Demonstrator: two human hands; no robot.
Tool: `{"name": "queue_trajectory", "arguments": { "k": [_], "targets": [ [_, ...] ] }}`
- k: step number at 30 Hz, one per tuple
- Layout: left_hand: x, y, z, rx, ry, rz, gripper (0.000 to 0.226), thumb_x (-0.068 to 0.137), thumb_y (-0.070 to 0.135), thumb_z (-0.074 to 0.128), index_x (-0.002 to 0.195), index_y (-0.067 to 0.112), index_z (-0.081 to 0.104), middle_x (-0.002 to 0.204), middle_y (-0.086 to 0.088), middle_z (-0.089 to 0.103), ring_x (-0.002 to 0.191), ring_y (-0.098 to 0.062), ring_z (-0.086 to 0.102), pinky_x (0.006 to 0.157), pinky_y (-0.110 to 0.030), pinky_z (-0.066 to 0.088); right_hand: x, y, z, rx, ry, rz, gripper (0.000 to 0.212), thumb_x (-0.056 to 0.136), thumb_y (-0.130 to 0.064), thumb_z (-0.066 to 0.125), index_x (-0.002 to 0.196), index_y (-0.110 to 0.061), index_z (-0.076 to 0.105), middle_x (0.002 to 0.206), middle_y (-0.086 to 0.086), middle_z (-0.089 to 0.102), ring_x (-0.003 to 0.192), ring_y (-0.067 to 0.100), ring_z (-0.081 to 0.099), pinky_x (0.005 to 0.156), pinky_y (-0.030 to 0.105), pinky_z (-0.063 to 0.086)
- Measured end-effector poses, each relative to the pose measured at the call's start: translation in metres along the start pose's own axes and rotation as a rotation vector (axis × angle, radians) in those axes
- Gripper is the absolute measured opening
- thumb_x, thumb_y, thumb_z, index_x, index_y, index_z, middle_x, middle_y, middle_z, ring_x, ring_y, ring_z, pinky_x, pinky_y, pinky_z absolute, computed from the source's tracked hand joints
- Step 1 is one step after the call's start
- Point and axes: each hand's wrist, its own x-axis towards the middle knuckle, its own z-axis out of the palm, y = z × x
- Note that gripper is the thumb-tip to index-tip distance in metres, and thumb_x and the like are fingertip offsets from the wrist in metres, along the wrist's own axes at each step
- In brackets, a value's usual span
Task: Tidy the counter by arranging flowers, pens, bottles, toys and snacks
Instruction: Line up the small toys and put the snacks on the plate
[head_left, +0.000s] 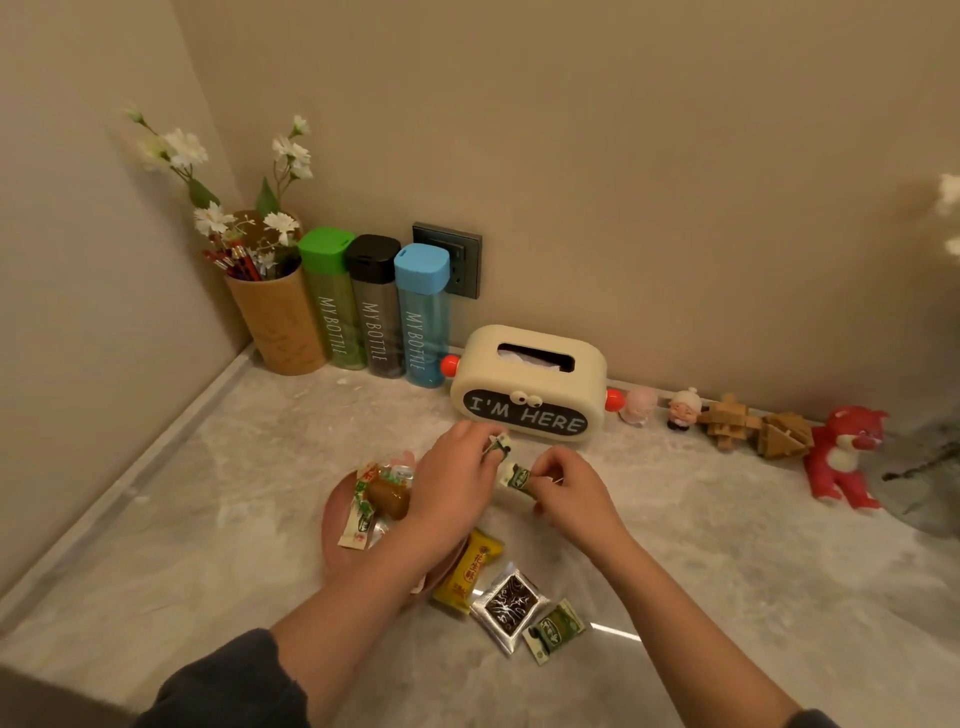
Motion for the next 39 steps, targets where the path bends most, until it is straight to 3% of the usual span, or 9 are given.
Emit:
{"name": "queue_trajectory", "arguments": {
  "k": [3,7,10,17,21,25,30,35,39],
  "targets": [
    [-0.019,-0.009,-0.019,-0.092,0.082,-0.064,0.027,0.095,0.030,0.053,0.123,0.032,0.055,0.115,0.013,0.056,0.091,-0.002,0.052,0.072,-0.017,0.038,-0.012,-0.020,0.013,0.150,-0.031,-0.024,0.013,0.084,-0.005,0.061,0.086,-0.017,0.058,0.088,0.003,0.062,0.072,0.017,0.062,0.056,0.022,0.050],
    [-0.051,-0.032,-0.041,-0.084,0.188,-0.140,0.023,0.093,0.034,0.055,0.115,0.037,0.057,0.110,0.023,0.055,0.088,0.004,0.052,0.072,-0.009,0.040,-0.029,-0.034,0.043,0.126,-0.052,-0.056,0.014,0.079,-0.007,0.064,0.079,-0.021,0.062,0.082,-0.003,0.064,0.078,0.015,0.062,0.072,0.035,0.054],
    [-0.073,-0.050,-0.050,-0.143,0.226,-0.189,0.021,0.090,0.028,0.059,0.110,0.035,0.061,0.109,0.022,0.058,0.098,-0.001,0.057,0.082,-0.023,0.048,-0.040,-0.035,0.065,0.068,-0.061,-0.073,0.013,0.075,-0.012,0.065,0.074,-0.025,0.063,0.073,-0.004,0.065,0.069,0.011,0.061,0.066,0.033,0.053],
    [-0.103,-0.084,-0.061,0.010,0.215,-0.264,0.024,0.085,0.029,0.061,0.108,0.035,0.060,0.095,0.018,0.059,0.084,-0.005,0.055,0.067,-0.025,0.044,-0.056,-0.038,0.100,-0.119,-0.070,-0.127,0.004,0.074,-0.028,0.065,0.073,-0.032,0.064,0.077,-0.013,0.067,0.070,0.004,0.062,0.063,0.032,0.053],
    [-0.105,-0.093,-0.064,0.051,0.167,-0.231,0.034,0.085,0.021,0.063,0.117,0.032,0.060,0.096,0.013,0.062,0.090,-0.011,0.055,0.071,-0.030,0.048,-0.060,-0.036,0.107,-0.258,-0.055,-0.159,0.005,0.079,-0.032,0.066,0.078,-0.036,0.065,0.083,-0.015,0.068,0.075,0.003,0.062,0.064,0.030,0.053],
    [-0.106,-0.094,-0.065,0.033,0.159,-0.224,0.040,0.086,0.021,0.063,0.124,0.033,0.056,0.111,0.013,0.053,0.095,-0.009,0.056,0.073,-0.026,0.047,-0.063,-0.032,0.104,-0.300,-0.033,-0.200,0.008,0.083,-0.029,0.065,0.084,-0.036,0.070,0.084,-0.019,0.062,0.075,0.001,0.057,0.061,0.022,0.047],
    [-0.113,-0.074,-0.052,-0.070,0.133,-0.121,0.034,0.084,0.027,0.066,0.115,0.039,0.058,0.125,0.023,0.044,0.111,0.000,0.050,0.081,-0.020,0.048,-0.069,-0.021,0.081,-0.247,0.064,-0.214,0.012,0.084,-0.025,0.062,0.088,-0.036,0.066,0.089,-0.017,0.063,0.079,0.002,0.054,0.065,0.021,0.045],
    [-0.130,-0.047,-0.028,0.003,0.106,0.041,0.024,0.088,0.032,0.062,0.112,0.035,0.062,0.113,0.019,0.051,0.111,-0.004,0.046,0.091,-0.024,0.039,-0.081,0.004,0.051,-0.210,0.134,-0.144,0.017,0.080,-0.020,0.063,0.085,-0.037,0.065,0.086,-0.019,0.064,0.080,0.003,0.055,0.067,0.024,0.046],
    [-0.140,-0.025,-0.007,0.124,0.080,0.128,0.029,0.088,0.036,0.056,0.116,0.037,0.062,0.119,0.020,0.056,0.114,-0.009,0.045,0.095,-0.028,0.033,-0.093,0.028,0.031,-0.227,0.120,-0.140,0.021,0.078,-0.020,0.065,0.091,-0.037,0.066,0.090,-0.022,0.063,0.092,0.003,0.054,0.076,0.023,0.045]
  ]
}}
